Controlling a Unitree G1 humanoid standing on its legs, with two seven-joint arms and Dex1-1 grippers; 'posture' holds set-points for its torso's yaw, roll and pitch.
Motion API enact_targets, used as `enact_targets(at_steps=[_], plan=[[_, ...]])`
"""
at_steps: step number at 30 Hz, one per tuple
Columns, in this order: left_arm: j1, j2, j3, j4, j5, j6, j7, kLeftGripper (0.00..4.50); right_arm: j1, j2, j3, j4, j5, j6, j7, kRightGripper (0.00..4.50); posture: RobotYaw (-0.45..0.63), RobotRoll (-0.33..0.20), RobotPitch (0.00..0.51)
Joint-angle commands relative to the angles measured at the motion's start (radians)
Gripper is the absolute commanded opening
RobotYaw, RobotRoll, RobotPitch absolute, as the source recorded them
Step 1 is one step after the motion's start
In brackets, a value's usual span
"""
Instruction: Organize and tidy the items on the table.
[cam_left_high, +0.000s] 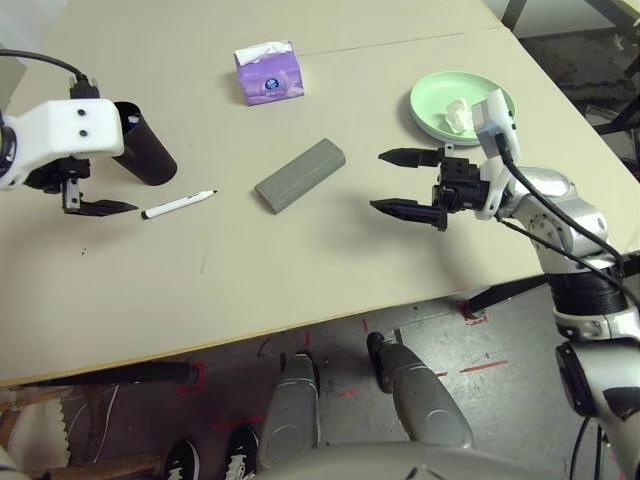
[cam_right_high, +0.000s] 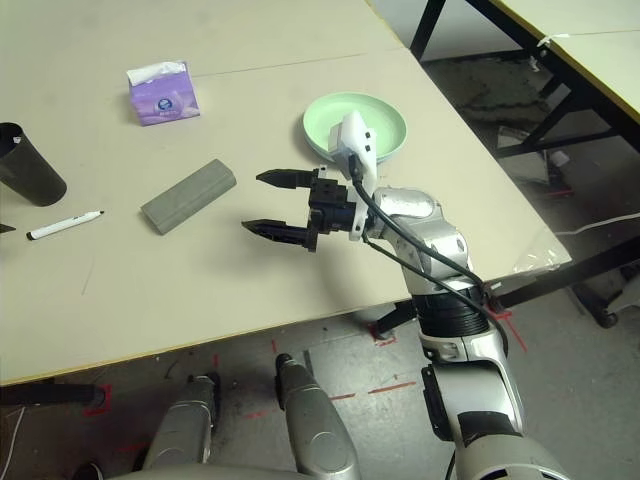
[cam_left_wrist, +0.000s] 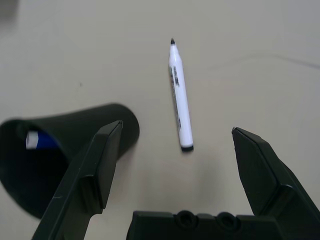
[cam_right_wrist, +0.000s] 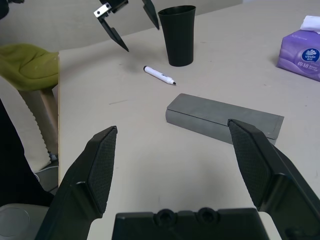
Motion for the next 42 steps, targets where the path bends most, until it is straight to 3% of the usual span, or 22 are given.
enact_targets(at_steps=[1, 42], plan=[[-0.011, -0.031, -0.010, 0.032, 0.035, -0.020, 0.039, 4.46, -0.003, -0.002, -0.002, -0.003, 0.007, 0.006, 0.005, 4.50, -0.12, 0.000, 0.247], [-0.088, -0.177, -0.115, 0.221, 0.249, -0.113, 0.167, 4.46, -0.010, -0.006, -0.011, -0.026, 0.013, 0.020, -0.013, 4.50, -0.15, 0.000, 0.243]])
